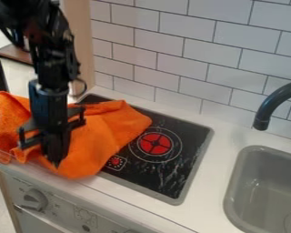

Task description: Unfold the cloth from top to bottom

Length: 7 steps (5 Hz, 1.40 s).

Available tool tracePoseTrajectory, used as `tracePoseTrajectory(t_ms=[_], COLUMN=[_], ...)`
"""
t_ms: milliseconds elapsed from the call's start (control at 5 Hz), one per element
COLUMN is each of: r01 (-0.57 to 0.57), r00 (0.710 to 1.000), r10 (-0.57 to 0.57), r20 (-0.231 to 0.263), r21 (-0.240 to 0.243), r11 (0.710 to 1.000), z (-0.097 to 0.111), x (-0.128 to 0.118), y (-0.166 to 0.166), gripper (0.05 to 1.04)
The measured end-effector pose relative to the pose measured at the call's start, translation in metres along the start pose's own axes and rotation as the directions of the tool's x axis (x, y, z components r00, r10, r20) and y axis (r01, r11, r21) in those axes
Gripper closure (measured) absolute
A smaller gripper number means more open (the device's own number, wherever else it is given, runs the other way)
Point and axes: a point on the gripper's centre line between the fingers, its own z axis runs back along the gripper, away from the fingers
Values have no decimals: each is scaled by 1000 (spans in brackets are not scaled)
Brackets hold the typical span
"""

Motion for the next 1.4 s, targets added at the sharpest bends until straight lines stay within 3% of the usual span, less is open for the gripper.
tracePoseTrajectory(t_ms=[400, 600, 800, 1200, 1400], r01=[5, 0, 1, 18, 46], r00=[1000, 999, 997, 991, 990], r10=[-4, 3, 2, -13, -48], r20=[-23, -48, -76, -132, -132], r21=[48, 47, 41, 41, -14], r11=[999, 999, 999, 999, 999], z=[-35, -34, -30, -11, 13], x=[-3, -7, -8, -3, 0], y=[5, 4, 1, -2, -8], gripper=[1011, 863, 637, 102, 73])
